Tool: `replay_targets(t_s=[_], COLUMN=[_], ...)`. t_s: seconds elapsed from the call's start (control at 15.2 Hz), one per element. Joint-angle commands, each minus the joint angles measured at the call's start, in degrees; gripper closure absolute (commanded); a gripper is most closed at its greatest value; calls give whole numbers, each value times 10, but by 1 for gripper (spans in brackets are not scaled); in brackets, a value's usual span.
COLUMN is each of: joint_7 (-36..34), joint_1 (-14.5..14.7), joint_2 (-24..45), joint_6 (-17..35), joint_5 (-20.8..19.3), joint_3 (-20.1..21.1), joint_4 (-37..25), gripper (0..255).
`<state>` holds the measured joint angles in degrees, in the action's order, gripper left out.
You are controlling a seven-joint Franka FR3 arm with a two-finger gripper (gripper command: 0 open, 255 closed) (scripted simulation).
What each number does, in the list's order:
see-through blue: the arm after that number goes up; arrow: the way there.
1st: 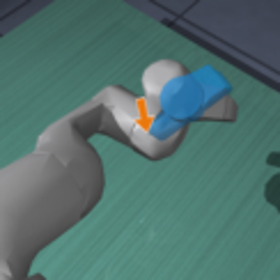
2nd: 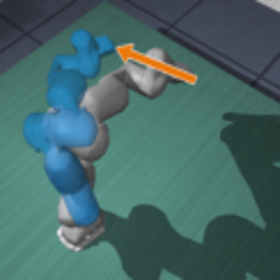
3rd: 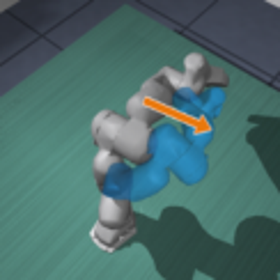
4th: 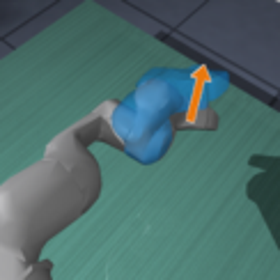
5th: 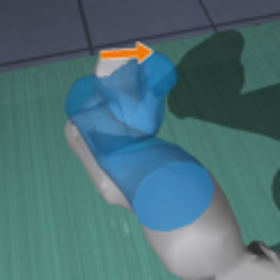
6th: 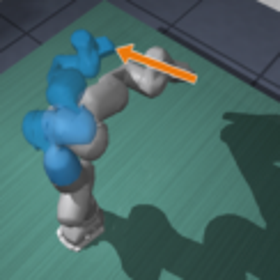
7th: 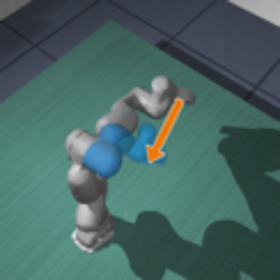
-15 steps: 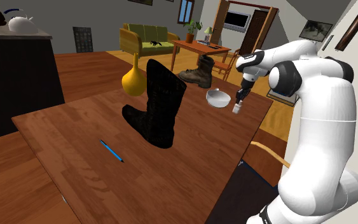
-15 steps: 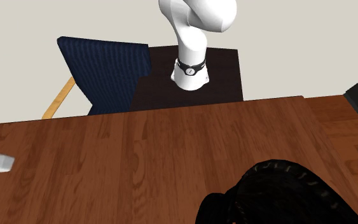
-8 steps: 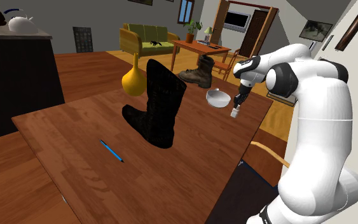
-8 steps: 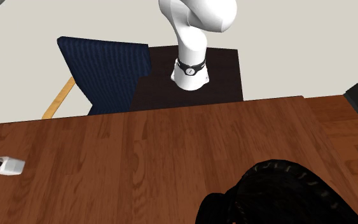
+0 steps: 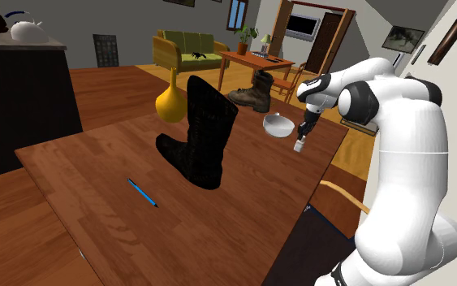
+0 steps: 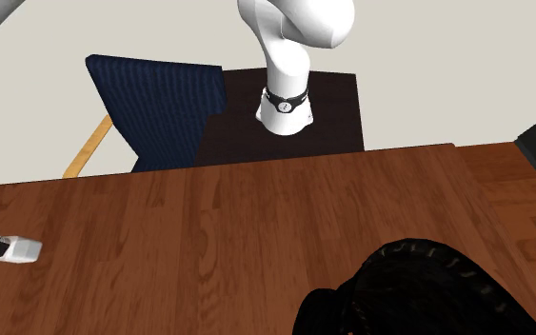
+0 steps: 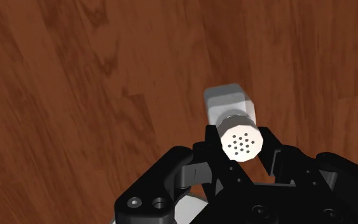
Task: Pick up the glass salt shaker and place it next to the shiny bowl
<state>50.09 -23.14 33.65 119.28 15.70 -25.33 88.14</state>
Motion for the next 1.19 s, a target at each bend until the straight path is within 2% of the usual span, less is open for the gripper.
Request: replay_targets(t_s=[0.0,0.07,0.4,0.66,1.12], joint_7=[0,0,0,-9,-9], joint_1=[0,0,0,3,3], joint_2=[0,0,0,-28,-28], joint_6=[0,0,0,-57,-57], joint_5=[0,0,0,-14,-14], joint_3=[0,0,0,-9,-9], joint_4=[0,0,0,-31,-31], gripper=[255,0,0,0,0])
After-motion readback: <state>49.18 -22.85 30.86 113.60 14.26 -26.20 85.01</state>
